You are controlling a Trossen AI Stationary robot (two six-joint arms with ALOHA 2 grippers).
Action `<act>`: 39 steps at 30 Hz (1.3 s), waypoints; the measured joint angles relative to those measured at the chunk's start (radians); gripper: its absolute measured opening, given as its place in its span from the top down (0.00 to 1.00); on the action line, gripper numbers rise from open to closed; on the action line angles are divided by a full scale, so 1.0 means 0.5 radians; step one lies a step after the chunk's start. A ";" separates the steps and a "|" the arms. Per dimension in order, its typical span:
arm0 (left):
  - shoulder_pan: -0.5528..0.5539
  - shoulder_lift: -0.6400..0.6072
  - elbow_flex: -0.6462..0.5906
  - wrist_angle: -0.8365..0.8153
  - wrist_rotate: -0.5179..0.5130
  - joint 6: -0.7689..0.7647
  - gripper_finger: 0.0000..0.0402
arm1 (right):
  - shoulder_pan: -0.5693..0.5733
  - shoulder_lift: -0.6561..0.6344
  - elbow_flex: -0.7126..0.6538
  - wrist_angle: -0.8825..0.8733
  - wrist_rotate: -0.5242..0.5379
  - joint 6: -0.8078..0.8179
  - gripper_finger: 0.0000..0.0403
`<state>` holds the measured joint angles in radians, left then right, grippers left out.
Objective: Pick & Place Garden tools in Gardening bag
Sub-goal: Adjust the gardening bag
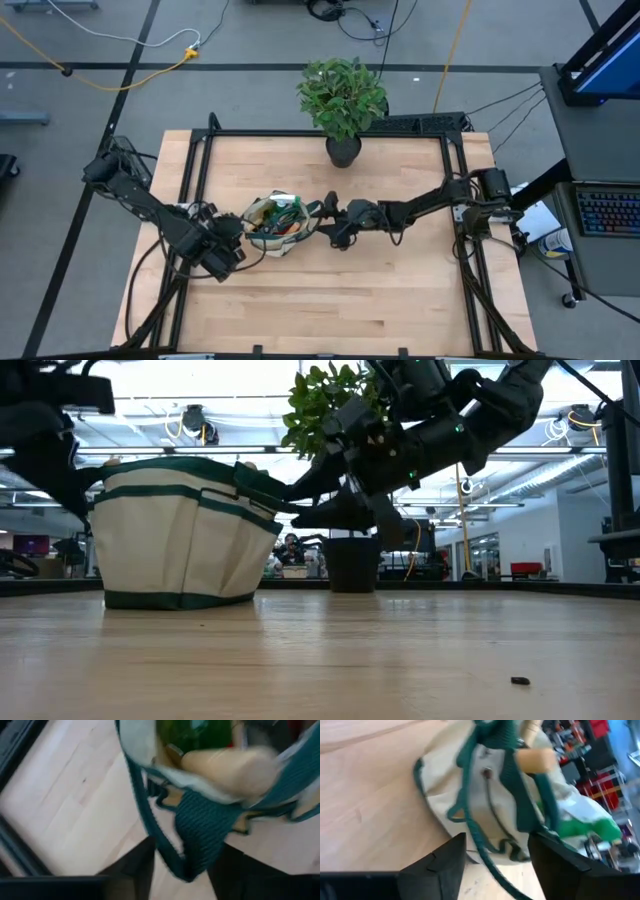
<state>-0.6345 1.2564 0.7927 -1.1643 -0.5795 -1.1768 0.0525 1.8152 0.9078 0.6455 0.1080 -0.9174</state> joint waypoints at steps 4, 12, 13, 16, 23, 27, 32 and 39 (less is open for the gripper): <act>0.004 0.000 -0.033 -0.031 -0.013 0.041 0.77 | -0.005 -0.001 0.000 0.043 -0.002 -0.077 0.61; 0.014 0.000 -0.023 -0.025 -0.143 0.218 0.94 | -0.011 -0.001 0.000 0.254 -0.004 -0.119 0.97; 0.014 0.000 -0.011 -0.028 -0.164 0.225 0.94 | -0.011 -0.001 0.000 0.281 -0.004 -0.120 0.97; 0.014 0.000 0.044 -0.028 -0.229 0.315 0.96 | -0.011 -0.021 0.000 0.349 0.031 -0.139 0.98; 0.014 0.001 0.303 -0.088 -0.555 0.677 0.95 | -0.011 -0.182 0.000 0.482 0.305 -0.298 0.99; 0.029 0.000 0.438 -0.109 -0.859 0.803 0.97 | -0.011 -0.329 0.000 0.556 0.308 -0.265 0.99; 0.134 0.000 0.464 -0.072 -0.864 0.829 0.95 | -0.011 -0.461 0.002 0.429 0.185 0.034 1.00; 0.275 0.038 0.463 0.105 -0.765 0.915 0.98 | 0.053 -0.476 -0.002 0.156 0.141 0.329 1.00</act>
<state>-0.4969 1.2756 1.0245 -1.1120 -0.9620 -0.7194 0.0790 1.5772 0.9070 0.7232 0.1787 -0.7527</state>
